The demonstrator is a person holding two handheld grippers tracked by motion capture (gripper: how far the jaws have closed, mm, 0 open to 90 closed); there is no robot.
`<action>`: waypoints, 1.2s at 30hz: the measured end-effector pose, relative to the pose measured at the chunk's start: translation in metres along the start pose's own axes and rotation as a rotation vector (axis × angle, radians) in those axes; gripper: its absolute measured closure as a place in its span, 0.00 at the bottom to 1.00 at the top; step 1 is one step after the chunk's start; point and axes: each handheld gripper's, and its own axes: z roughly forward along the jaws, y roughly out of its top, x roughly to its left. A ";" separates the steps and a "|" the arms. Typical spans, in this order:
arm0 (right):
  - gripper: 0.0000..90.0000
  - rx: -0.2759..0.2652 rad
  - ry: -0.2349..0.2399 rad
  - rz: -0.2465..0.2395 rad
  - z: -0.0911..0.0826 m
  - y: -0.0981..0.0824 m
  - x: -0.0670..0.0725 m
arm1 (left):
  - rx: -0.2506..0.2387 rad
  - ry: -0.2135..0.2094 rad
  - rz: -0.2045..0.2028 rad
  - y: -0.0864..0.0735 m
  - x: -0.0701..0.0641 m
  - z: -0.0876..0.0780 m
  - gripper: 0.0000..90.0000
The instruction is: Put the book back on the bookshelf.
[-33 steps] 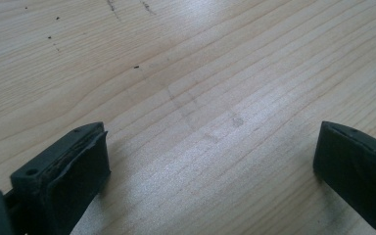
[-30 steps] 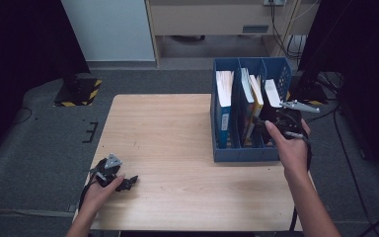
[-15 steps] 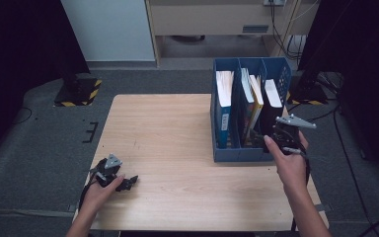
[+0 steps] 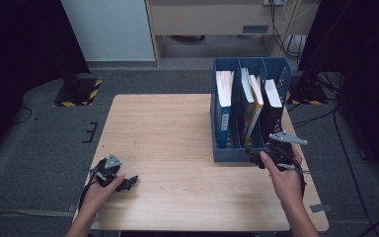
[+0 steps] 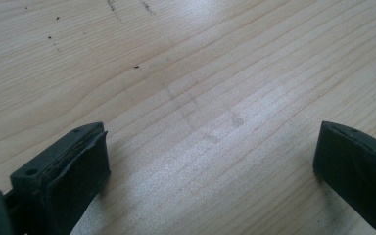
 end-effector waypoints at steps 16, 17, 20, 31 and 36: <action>0.09 0.039 0.037 -0.046 0.015 -0.040 0.024 | 0.000 0.000 0.000 0.000 0.000 0.000 0.00; 0.09 0.046 0.048 -0.052 0.016 -0.043 0.027 | 0.000 0.000 0.000 0.000 0.000 0.000 0.00; 0.10 0.061 0.063 -0.084 0.019 -0.049 0.035 | 0.000 0.000 0.000 0.000 0.000 0.000 0.00; 0.12 0.109 0.150 -0.190 0.037 -0.059 0.073 | 0.000 -0.001 0.001 0.000 0.000 0.000 0.00; 0.12 0.118 0.185 -0.218 0.044 -0.060 0.088 | -0.002 -0.002 0.002 0.000 0.000 0.000 0.00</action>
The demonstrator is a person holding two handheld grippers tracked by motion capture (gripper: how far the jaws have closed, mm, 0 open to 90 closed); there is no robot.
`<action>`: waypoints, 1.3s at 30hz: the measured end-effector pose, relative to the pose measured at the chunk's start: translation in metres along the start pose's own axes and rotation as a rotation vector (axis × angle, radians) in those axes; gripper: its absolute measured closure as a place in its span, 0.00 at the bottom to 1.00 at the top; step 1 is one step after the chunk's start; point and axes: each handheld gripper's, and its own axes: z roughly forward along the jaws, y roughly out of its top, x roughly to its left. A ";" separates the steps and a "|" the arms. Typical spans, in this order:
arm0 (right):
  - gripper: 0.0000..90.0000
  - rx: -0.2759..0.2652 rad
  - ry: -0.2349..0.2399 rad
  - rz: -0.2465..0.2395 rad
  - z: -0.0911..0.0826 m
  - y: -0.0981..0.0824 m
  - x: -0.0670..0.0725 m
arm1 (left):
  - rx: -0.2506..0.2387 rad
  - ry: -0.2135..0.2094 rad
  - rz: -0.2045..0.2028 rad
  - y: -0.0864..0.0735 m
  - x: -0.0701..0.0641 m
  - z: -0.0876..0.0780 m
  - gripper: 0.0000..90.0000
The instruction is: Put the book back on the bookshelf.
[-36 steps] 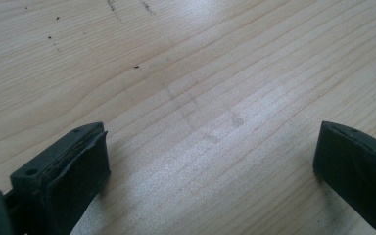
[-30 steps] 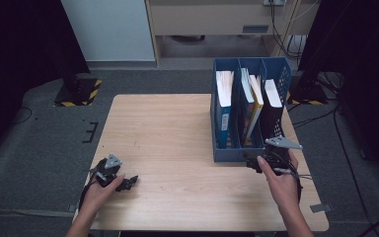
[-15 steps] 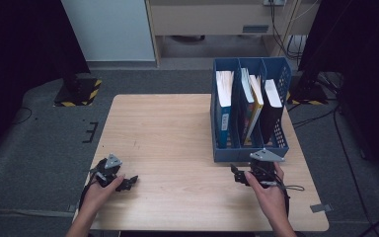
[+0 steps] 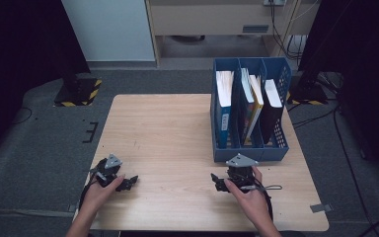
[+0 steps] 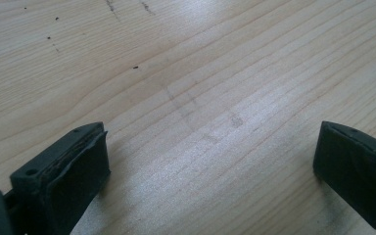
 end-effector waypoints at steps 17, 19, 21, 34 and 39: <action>0.12 0.043 0.092 -0.073 0.034 0.010 0.042 | 0.001 -0.001 0.001 0.000 0.000 0.000 0.00; 0.12 0.058 0.100 -0.082 0.039 0.011 0.045 | 0.001 -0.001 0.001 0.000 0.000 0.000 0.00; 0.12 0.071 0.113 -0.080 0.045 0.011 0.048 | 0.001 -0.001 0.001 0.000 0.000 0.000 0.00; 0.12 0.107 0.094 -0.025 0.085 0.019 0.054 | 0.000 -0.003 0.002 0.000 0.000 0.000 0.00; 0.11 0.111 0.037 0.010 0.098 0.020 0.051 | 0.000 -0.003 0.003 0.000 0.000 0.000 0.00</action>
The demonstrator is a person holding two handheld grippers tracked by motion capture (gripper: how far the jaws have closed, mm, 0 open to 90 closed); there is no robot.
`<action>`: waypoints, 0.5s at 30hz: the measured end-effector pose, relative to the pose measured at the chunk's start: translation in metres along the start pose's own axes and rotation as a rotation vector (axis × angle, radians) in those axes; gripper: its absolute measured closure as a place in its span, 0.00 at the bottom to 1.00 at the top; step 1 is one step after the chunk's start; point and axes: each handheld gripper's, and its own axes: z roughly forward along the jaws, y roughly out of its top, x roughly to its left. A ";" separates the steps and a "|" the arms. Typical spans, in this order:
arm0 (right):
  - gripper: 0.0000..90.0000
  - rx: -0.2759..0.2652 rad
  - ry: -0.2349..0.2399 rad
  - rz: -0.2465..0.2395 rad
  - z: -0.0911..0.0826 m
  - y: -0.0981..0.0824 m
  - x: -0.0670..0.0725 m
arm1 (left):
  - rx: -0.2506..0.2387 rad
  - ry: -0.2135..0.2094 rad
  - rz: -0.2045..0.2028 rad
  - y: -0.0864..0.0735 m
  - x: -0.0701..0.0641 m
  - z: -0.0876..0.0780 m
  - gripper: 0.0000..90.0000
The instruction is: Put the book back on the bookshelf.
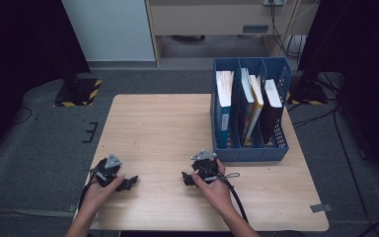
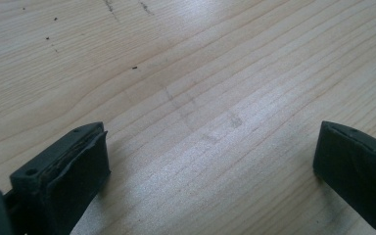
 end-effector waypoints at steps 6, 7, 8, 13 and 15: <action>0.11 0.006 -0.052 0.006 0.010 0.001 -0.001 | 0.000 0.000 0.000 0.000 0.000 0.000 0.00; 0.11 0.005 -0.060 0.013 0.011 0.001 -0.001 | 0.000 0.000 0.000 0.000 0.000 0.000 0.00; 0.11 0.004 -0.067 0.013 0.012 0.002 -0.002 | 0.000 0.000 0.000 0.000 0.000 0.000 0.00; 0.08 -0.002 -0.080 0.006 0.014 0.002 -0.001 | 0.000 0.000 0.000 0.000 0.000 0.000 0.00; 0.08 -0.002 -0.081 0.006 0.014 0.002 -0.001 | 0.000 0.000 0.000 0.000 0.000 0.000 0.00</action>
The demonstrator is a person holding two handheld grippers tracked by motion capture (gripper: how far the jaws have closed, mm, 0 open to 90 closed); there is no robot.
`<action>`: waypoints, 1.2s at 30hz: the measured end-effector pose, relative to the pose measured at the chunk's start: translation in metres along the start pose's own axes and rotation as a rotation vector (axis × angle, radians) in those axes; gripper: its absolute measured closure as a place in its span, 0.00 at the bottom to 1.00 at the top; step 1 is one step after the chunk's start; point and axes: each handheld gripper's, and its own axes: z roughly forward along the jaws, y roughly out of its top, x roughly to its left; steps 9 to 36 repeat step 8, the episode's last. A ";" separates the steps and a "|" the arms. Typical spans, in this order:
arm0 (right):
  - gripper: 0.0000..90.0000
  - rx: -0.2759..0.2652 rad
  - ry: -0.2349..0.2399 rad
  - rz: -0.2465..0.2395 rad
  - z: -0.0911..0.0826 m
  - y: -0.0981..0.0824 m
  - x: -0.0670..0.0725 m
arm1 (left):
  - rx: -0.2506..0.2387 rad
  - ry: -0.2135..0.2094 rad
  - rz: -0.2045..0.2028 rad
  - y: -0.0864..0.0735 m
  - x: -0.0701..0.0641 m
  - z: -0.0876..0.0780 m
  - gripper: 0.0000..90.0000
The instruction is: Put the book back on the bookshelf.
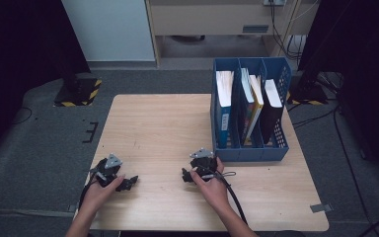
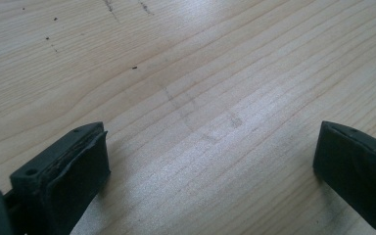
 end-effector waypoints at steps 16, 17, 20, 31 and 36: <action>0.03 0.011 -0.018 0.017 0.001 0.000 0.000 | 0.000 -0.002 0.002 0.000 0.000 0.000 0.00; 0.03 0.011 -0.018 0.017 0.001 0.000 0.000 | 0.000 -0.002 0.002 0.000 0.000 0.000 0.00; 0.03 0.011 -0.018 0.017 0.001 0.000 0.000 | 0.000 -0.002 0.002 0.000 0.000 0.000 0.00; 0.03 0.011 -0.018 0.017 0.001 0.000 0.000 | 0.000 -0.002 0.002 0.000 0.000 0.000 0.00; 0.03 0.011 -0.018 0.017 0.001 0.000 0.000 | 0.000 -0.002 0.002 0.000 0.000 0.000 0.00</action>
